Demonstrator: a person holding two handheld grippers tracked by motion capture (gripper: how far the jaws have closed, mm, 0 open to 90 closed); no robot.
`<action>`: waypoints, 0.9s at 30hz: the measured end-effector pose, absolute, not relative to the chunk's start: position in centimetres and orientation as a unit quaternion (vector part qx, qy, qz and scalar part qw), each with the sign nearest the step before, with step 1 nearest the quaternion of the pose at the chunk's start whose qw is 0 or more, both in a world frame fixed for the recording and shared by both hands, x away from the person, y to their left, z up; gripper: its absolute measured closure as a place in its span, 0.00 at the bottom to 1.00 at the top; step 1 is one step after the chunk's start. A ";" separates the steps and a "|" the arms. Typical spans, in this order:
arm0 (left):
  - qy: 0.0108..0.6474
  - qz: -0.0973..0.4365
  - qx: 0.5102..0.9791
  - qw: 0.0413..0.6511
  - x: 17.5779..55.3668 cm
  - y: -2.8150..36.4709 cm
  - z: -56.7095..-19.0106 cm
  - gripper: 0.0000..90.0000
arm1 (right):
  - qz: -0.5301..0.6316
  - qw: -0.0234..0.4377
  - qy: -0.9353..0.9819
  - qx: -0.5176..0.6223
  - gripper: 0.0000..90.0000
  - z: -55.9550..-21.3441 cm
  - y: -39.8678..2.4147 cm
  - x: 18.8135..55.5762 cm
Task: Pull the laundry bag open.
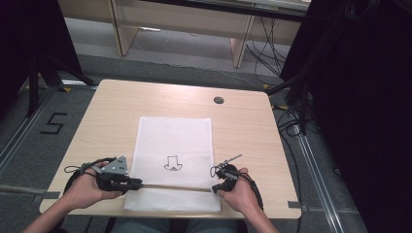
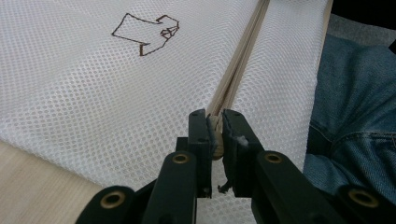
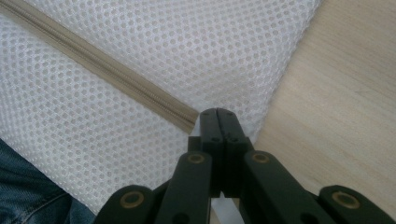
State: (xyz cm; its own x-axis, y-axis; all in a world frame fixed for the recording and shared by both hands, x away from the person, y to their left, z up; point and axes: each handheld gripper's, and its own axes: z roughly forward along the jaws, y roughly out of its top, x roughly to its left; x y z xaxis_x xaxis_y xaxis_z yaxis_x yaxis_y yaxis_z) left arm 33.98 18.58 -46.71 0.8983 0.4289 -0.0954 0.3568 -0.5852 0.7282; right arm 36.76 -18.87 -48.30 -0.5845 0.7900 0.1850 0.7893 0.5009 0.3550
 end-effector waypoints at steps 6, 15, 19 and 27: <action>0.224 0.046 0.889 0.397 34.0 18.6 -46.7 0.91 | 0.204 0.001 0.867 0.455 1.00 -48.2 -18.8 36.7; 0.248 0.039 0.883 0.396 34.0 19.2 -46.8 0.91 | 0.202 0.004 0.867 0.455 1.00 -48.2 -18.8 36.7; 0.248 0.038 0.882 0.399 34.2 19.7 -46.9 0.91 | 0.196 0.002 0.863 0.466 1.00 -48.2 -18.6 36.6; 0.246 0.036 0.882 0.400 34.2 19.8 -46.9 0.91 | 0.195 0.001 0.863 0.467 1.00 -48.2 -18.6 36.6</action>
